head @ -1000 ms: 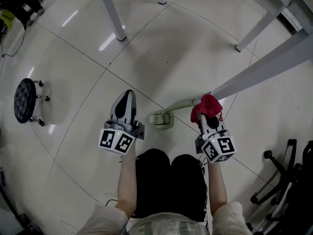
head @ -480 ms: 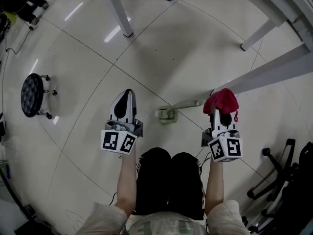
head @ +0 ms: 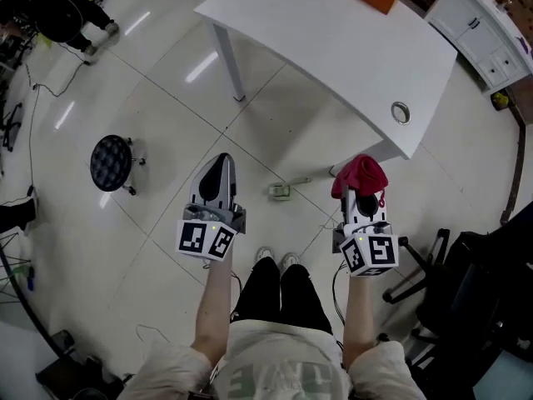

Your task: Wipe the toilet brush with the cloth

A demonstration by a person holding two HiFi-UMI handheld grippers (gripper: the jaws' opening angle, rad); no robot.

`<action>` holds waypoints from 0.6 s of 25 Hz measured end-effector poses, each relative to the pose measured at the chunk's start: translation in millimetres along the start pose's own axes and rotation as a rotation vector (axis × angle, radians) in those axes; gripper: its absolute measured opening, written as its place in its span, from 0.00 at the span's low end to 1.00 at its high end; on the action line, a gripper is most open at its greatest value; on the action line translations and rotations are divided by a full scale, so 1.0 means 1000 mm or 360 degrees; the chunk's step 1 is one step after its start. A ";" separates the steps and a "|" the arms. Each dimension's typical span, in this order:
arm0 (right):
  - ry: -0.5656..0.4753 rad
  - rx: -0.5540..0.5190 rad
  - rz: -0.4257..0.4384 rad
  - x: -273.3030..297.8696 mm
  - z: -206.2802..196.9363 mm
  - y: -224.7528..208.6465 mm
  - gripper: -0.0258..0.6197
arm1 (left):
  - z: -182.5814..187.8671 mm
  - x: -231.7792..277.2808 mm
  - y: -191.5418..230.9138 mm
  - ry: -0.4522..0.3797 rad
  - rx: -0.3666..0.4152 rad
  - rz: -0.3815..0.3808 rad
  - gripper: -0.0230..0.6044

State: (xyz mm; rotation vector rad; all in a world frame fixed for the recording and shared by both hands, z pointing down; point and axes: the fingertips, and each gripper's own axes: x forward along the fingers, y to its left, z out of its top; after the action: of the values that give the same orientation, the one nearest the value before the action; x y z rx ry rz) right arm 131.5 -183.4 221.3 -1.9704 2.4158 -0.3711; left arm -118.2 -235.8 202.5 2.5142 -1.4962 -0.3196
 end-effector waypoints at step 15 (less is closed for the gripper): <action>-0.0105 0.0047 -0.0027 -0.183 0.101 0.083 0.09 | 0.152 -0.151 -0.098 -0.0176 0.0006 -0.0112 0.04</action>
State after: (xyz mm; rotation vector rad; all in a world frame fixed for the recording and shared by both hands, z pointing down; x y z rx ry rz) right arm 105.3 -9.9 80.6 -1.9599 2.3417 -0.3346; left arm -149.9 -65.8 42.1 2.5950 -1.4498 -0.4744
